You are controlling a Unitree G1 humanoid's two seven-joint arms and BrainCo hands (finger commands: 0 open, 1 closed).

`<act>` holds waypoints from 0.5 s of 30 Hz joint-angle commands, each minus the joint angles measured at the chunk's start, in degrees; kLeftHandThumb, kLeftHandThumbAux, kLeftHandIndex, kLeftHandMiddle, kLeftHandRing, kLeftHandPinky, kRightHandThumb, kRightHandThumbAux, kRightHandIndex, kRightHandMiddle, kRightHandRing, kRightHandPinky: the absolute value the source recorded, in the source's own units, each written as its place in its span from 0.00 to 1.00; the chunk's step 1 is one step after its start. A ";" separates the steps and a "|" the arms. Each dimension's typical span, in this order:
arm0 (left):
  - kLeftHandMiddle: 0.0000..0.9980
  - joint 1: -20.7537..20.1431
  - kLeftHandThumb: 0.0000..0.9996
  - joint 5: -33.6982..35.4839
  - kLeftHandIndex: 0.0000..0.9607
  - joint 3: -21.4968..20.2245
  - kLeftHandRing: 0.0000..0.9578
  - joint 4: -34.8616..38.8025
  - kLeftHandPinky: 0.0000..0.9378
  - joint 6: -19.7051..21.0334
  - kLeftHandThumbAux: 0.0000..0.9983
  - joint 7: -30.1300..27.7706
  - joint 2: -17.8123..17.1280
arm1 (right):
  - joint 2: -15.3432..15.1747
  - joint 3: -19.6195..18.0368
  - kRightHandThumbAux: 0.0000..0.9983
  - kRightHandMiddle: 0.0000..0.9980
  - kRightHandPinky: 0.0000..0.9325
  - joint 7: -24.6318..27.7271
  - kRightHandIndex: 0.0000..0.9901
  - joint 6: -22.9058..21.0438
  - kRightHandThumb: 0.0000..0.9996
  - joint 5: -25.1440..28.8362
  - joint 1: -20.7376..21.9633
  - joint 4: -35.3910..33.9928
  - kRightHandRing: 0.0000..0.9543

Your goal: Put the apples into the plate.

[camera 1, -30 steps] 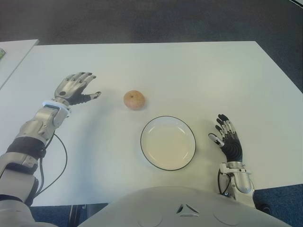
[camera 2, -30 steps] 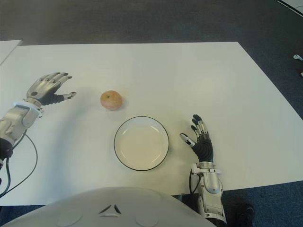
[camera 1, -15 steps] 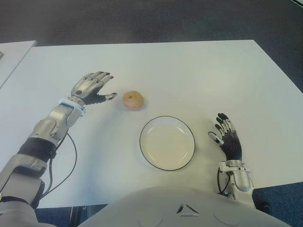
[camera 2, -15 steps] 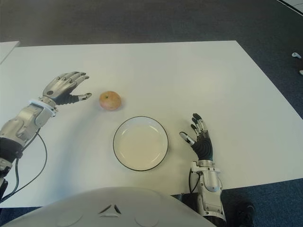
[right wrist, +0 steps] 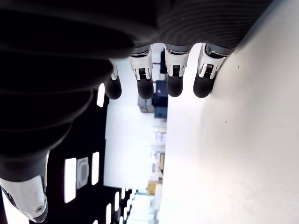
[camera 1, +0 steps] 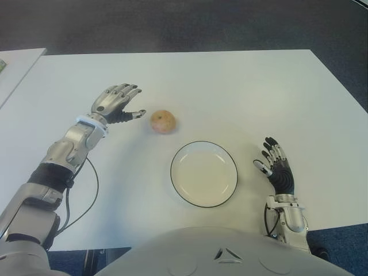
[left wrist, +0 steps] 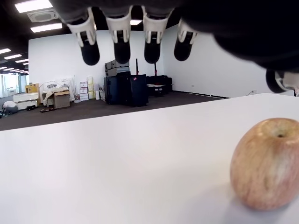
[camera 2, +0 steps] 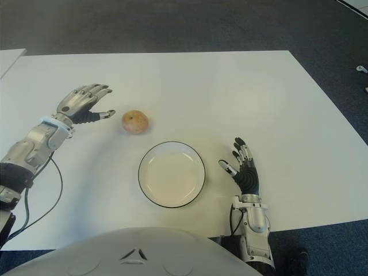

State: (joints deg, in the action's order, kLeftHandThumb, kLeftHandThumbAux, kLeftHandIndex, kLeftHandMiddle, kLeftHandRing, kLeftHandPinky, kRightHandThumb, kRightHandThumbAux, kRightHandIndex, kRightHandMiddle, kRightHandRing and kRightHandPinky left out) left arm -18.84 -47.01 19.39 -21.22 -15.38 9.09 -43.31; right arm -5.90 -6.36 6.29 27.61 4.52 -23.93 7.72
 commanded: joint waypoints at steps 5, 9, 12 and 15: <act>0.00 0.54 0.32 -0.38 0.00 1.05 0.00 4.26 0.00 0.05 0.13 -4.57 2.05 | 2.18 1.29 0.64 0.01 0.06 -0.27 0.03 -5.47 0.18 -0.38 -3.29 8.02 0.01; 0.00 0.54 0.32 -0.63 0.00 1.17 0.00 4.69 0.00 -0.10 0.13 -5.56 2.44 | 2.34 1.42 0.64 0.01 0.06 -0.49 0.03 -5.28 0.18 -0.51 -3.28 8.11 0.01; 0.00 0.46 0.33 -0.85 0.00 1.46 0.00 4.79 0.00 -0.03 0.14 -6.15 2.90 | 2.47 1.50 0.64 0.01 0.06 -0.71 0.03 -5.10 0.19 -0.67 -3.23 8.23 0.01; 0.00 0.45 0.32 -1.00 0.00 1.76 0.00 4.75 0.00 0.08 0.14 -6.49 3.55 | 2.62 1.59 0.64 0.01 0.07 -0.87 0.03 -4.93 0.19 -0.70 -3.12 8.43 0.01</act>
State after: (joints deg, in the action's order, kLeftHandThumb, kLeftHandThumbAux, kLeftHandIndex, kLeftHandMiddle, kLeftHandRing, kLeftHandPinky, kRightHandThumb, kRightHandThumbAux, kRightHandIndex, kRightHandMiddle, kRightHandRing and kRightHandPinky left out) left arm -18.90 -47.25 19.72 -16.39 -15.39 4.21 -40.88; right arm -5.79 -6.31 5.66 27.61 4.48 -23.79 7.81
